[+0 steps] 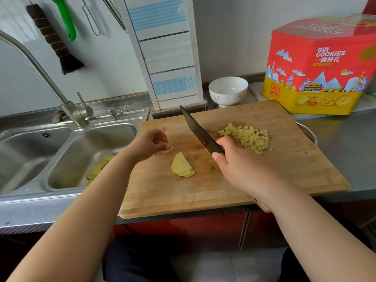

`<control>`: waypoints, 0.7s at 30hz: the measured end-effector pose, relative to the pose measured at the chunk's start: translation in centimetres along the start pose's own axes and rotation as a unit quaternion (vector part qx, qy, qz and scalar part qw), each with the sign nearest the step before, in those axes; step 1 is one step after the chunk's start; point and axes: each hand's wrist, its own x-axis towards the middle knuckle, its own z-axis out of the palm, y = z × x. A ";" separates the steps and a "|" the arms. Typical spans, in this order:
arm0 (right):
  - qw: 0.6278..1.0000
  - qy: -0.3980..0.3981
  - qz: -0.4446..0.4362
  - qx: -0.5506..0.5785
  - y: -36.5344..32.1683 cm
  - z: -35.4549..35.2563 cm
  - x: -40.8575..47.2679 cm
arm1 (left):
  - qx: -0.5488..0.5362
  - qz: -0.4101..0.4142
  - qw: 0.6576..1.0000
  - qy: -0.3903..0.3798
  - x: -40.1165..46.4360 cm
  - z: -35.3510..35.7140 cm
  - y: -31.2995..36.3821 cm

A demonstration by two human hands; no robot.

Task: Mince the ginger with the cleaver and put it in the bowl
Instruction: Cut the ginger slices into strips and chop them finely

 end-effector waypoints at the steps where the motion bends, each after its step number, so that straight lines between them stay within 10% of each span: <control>1: 1.000 -0.003 0.001 0.001 0.0 0.0 0.0 | -0.069 0.022 0.997 -0.016 -0.7 -0.3 0.5; 7: 0.999 -0.019 0.010 0.027 0.0 -0.6 0.0 | -0.056 0.091 0.988 -0.111 -2.5 1.6 3.0; 21: 0.990 -0.089 0.029 0.108 -0.6 -1.8 0.0 | 0.071 0.066 0.994 0.041 -6.4 3.7 0.1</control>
